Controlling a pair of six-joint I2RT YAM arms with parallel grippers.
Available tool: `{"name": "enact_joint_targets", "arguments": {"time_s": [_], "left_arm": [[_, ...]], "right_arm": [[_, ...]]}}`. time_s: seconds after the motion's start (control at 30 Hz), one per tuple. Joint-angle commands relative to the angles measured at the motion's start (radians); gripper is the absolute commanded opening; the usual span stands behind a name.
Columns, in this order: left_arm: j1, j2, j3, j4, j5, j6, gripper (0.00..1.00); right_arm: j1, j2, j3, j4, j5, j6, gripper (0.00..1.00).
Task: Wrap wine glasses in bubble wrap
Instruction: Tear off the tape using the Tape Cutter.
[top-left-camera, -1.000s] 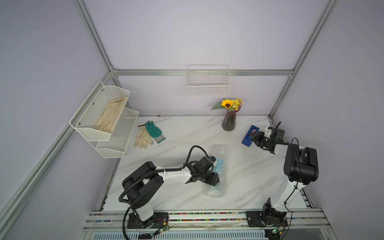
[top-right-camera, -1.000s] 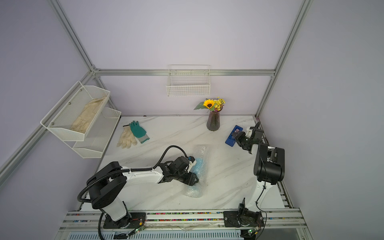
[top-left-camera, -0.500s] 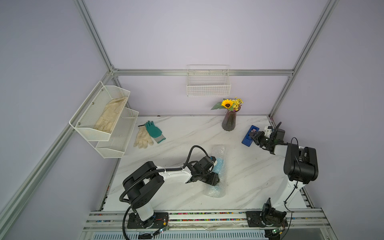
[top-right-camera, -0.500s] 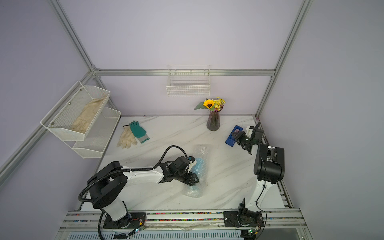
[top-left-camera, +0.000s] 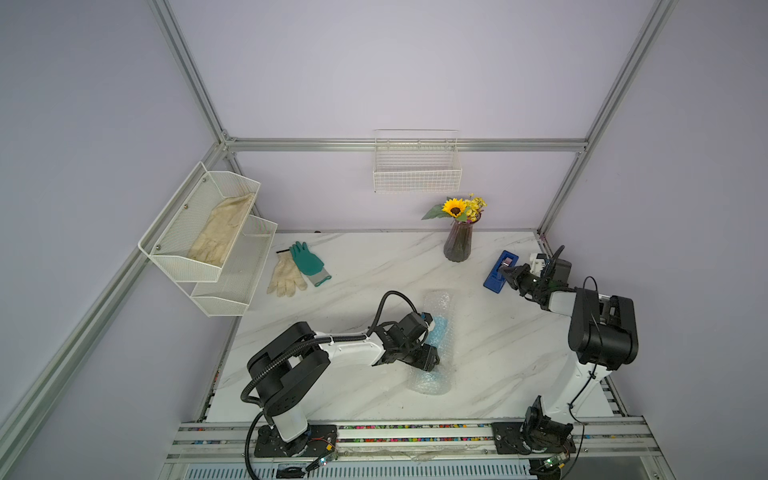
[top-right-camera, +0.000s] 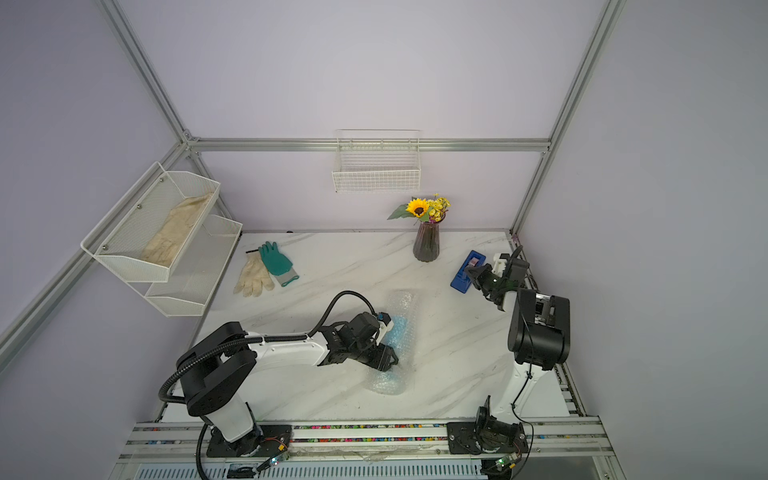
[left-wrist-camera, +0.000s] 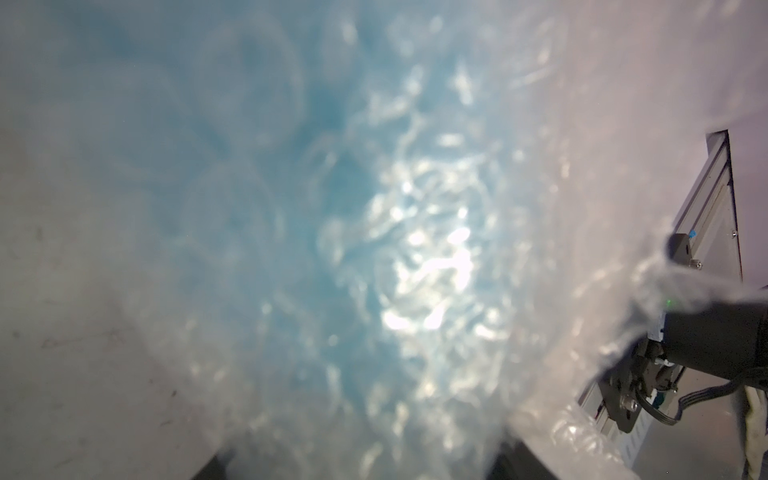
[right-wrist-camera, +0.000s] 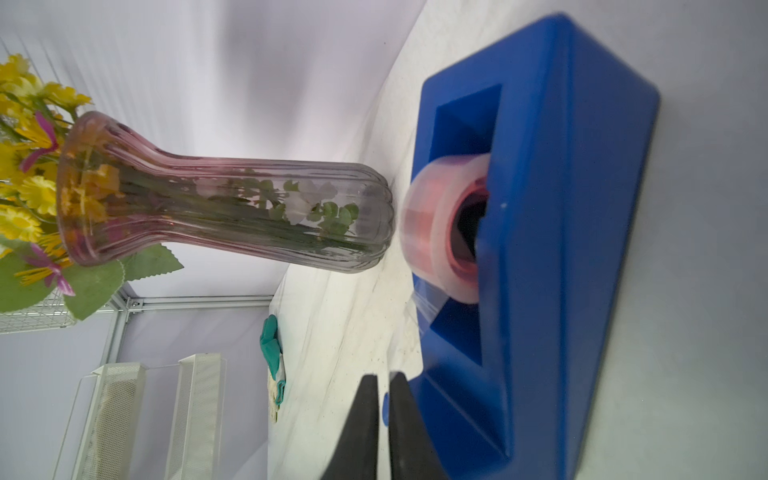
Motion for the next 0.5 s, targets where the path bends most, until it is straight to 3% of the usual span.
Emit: {"name": "enact_joint_targets", "arguments": {"time_s": [0.0, 0.2, 0.47], "left_arm": [[-0.004, 0.015, 0.068, -0.003, -0.006, 0.009, 0.59], [-0.005, 0.015, 0.068, 0.0, -0.006, 0.008, 0.59], [-0.004, 0.021, 0.065, 0.004, -0.004, 0.006, 0.59]], "right_arm": [[0.001, -0.077, -0.013, 0.042, -0.035, 0.034, 0.07], [0.001, -0.122, -0.064, 0.041, -0.049, 0.071, 0.06], [0.017, -0.186, -0.115, -0.051, -0.049, 0.02, 0.06]]}}
